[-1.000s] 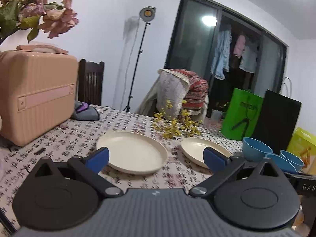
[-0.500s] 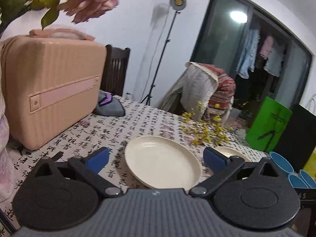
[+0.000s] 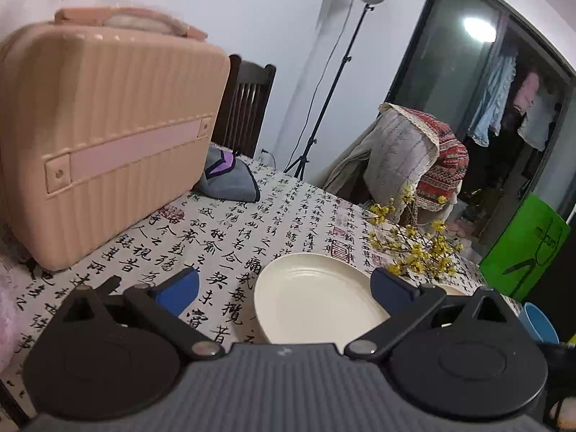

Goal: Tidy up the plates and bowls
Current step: 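Move both tools back toward the remaining cream plates near the flowers, then close the right gripper on a cream plate rim while the left gripper closes on another rim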

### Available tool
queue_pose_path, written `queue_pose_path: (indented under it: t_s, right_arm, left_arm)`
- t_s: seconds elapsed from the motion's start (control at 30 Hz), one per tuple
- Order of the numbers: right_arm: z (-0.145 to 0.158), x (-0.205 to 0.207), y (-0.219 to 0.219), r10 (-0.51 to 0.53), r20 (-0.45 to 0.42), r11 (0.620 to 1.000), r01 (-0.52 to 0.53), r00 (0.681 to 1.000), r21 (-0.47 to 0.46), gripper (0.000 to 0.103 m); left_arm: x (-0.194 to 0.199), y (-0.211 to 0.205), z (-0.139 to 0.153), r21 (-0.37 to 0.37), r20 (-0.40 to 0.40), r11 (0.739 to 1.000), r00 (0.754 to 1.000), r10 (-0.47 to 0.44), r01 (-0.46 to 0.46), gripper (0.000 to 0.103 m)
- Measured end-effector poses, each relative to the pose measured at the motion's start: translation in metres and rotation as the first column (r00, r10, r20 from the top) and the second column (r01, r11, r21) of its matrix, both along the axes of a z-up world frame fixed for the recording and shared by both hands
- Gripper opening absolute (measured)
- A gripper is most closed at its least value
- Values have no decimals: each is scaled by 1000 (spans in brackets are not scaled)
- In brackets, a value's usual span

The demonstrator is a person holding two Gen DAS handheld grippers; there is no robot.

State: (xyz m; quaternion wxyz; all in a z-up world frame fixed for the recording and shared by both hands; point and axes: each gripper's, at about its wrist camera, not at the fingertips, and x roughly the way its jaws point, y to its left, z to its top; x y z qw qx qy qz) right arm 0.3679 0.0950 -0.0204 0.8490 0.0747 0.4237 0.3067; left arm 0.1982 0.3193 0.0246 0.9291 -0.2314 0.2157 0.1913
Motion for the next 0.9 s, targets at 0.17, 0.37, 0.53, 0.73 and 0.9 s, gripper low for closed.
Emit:
queue_pose_path:
  t_s: [0.17,0.37,0.53,0.73,0.9]
  right_arm:
    - [-9,15,15,-9,-2,1000,9,1000,-26,89]
    - [-18,30,32,-12,9,997,13,1000,-73,78]
    - [-27,40,42,-18,7,994,18,1000,-104,55]
    - [-32,52,43,-27,0,995,27,1000,-99,36]
    - [-33,56,47,-23,30,994,26,999,-110,23]
  left_arm:
    - [21,14,-9,-64,-13,997,999,42,-42,103]
    - [41,24,-31,-92,-53,990,993,104,-109,103]
    - [50,30,-53,-101,-70,988,992,109,-116,103]
    - [52,32,-66,-69,-78,993,993,93,-98,103]
    - [51,31,-72,-49,-82,994,993,90,-94,103]
